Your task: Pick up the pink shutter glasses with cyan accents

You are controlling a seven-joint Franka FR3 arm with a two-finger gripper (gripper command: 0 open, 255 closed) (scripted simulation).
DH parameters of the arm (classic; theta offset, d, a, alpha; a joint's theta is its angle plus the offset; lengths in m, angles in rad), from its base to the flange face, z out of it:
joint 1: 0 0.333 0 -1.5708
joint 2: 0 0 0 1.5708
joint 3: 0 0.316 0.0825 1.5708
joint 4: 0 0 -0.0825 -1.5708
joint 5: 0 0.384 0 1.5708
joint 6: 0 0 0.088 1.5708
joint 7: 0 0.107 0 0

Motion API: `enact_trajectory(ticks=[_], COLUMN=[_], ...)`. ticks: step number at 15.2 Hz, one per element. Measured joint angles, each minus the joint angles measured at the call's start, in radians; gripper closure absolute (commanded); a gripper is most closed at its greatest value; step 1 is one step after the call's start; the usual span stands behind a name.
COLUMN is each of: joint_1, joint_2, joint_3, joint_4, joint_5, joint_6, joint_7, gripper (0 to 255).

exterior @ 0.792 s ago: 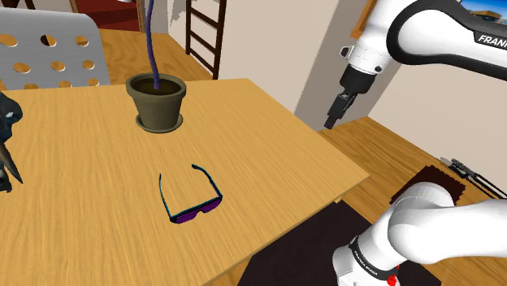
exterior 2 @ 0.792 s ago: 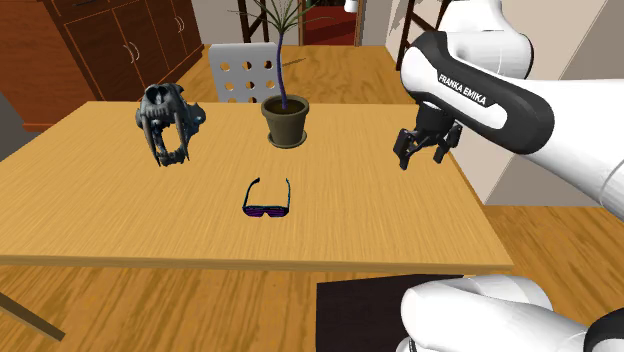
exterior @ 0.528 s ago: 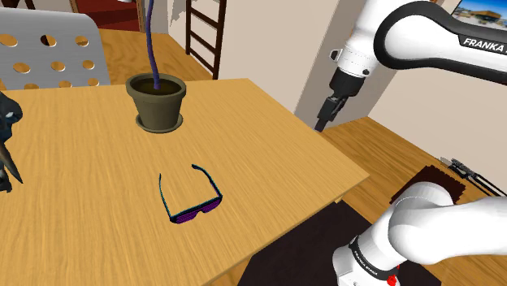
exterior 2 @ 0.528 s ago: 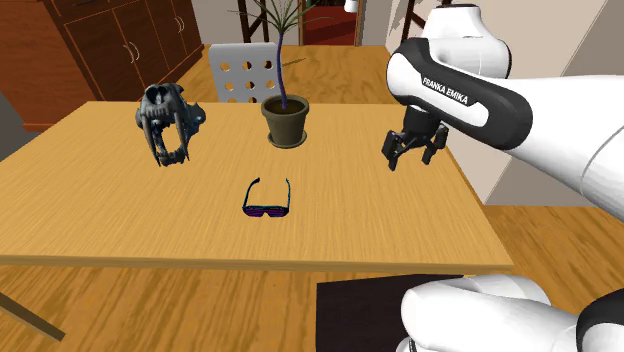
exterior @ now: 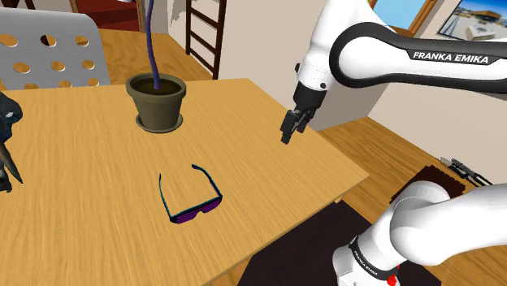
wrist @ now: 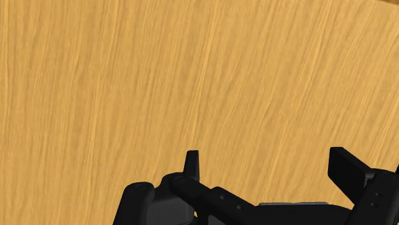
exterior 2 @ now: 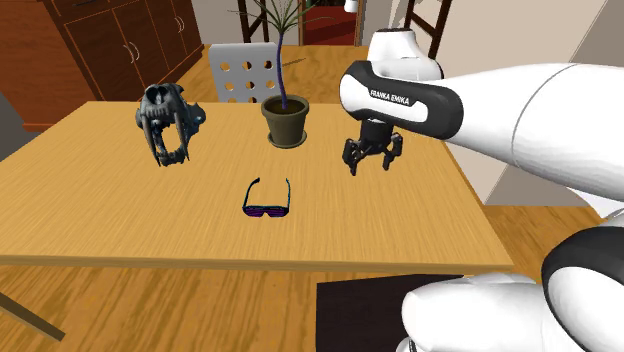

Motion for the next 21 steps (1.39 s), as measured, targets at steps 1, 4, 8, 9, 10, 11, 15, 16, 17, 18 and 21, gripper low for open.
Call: enact_trajectory(ticks=[1,4,8,9,10,11,15,16,17,18,21], joint_1=[0.007,0.019,0.035,0.037,0.038,0.042,0.06,0.066,0.072,0.078,0.1], joint_2=[0.031,0.122,0.243,0.281,0.324,0.361,0.498,0.536,0.57,0.612,0.706], joint_3=[0.021,0.069,0.13,0.144,0.157,0.171,0.216,0.225,0.232,0.238,0.25], joint_4=[0.01,0.044,0.102,0.123,0.145,0.169,0.256,0.285,0.307,0.333,0.403], joint_5=[0.009,0.025,0.031,0.028,0.021,0.016,-0.014,-0.025,-0.035,-0.05,-0.083], joint_6=[0.02,0.073,0.13,0.146,0.165,0.176,0.216,0.222,0.23,0.243,0.257], joint_7=[0.025,0.085,0.169,0.188,0.208,0.232,0.319,0.342,0.362,0.382,0.435], gripper=[0,0,0,0,0,0,0,0,0,0,0])
